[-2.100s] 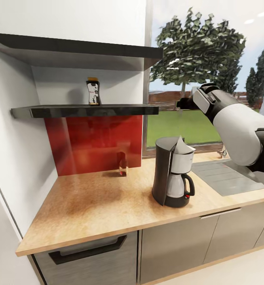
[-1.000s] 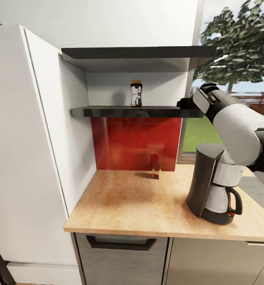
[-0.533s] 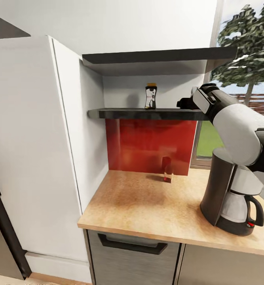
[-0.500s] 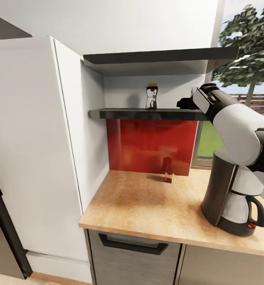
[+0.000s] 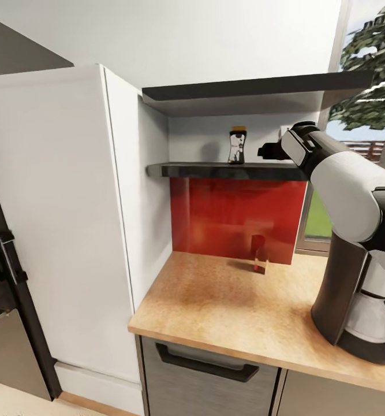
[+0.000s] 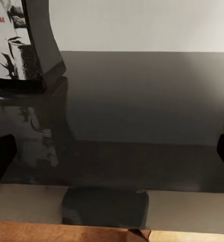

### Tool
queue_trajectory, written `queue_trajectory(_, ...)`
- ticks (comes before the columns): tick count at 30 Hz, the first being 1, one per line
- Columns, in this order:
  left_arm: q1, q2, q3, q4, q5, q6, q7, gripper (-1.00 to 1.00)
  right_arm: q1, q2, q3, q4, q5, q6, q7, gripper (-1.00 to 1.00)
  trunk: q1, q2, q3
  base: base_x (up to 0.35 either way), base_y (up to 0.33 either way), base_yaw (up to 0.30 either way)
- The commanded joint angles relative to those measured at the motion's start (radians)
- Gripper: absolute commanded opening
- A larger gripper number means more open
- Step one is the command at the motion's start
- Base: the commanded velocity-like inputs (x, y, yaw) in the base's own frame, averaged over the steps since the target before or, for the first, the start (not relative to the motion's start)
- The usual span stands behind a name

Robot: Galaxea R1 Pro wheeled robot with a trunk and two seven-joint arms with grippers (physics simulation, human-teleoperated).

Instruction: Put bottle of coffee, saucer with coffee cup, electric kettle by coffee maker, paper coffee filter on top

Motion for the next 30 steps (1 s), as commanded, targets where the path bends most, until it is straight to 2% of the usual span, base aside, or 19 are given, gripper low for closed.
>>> queue_trajectory(1,0.0,-0.001,0.006,0.0,0.003,-0.002,0.0,1.0,0.0,0.0,-0.002,-0.001,-0.002,0.005,-0.003,1.0,0.0,0.0,0.001,0.006,0.0,0.133)
queue_trajectory(11,0.0,0.0,0.006,0.0,0.003,-0.001,0.0,1.0,0.0,0.0,-0.002,0.0,-0.003,0.005,-0.003,1.0,0.0,0.0,0.017,0.046,0.0,0.132)
queue_trajectory(21,0.0,0.0,0.006,0.002,0.003,-0.001,0.001,1.0,0.0,-0.001,-0.002,-0.002,-0.002,0.005,-0.004,1.0,0.0,0.0,0.027,0.275,0.065,0.085)
queue_trajectory(25,0.0,0.001,0.005,0.003,0.003,-0.001,0.001,1.0,0.0,-0.001,-0.002,-0.002,-0.002,0.004,-0.004,1.0,0.0,0.0,0.027,0.093,0.029,0.006)
queue_trajectory(27,0.0,0.001,0.004,0.004,0.003,-0.001,0.001,1.0,0.0,-0.001,-0.002,-0.001,-0.001,-0.012,-0.005,1.0,0.0,0.0,0.027,0.018,0.005,0.001)
queue_trajectory(30,0.0,0.002,0.003,0.006,0.003,-0.002,0.001,1.0,0.0,-0.001,-0.002,0.0,-0.001,-0.104,-0.005,1.0,0.0,0.0,0.027,0.005,0.002,0.0)
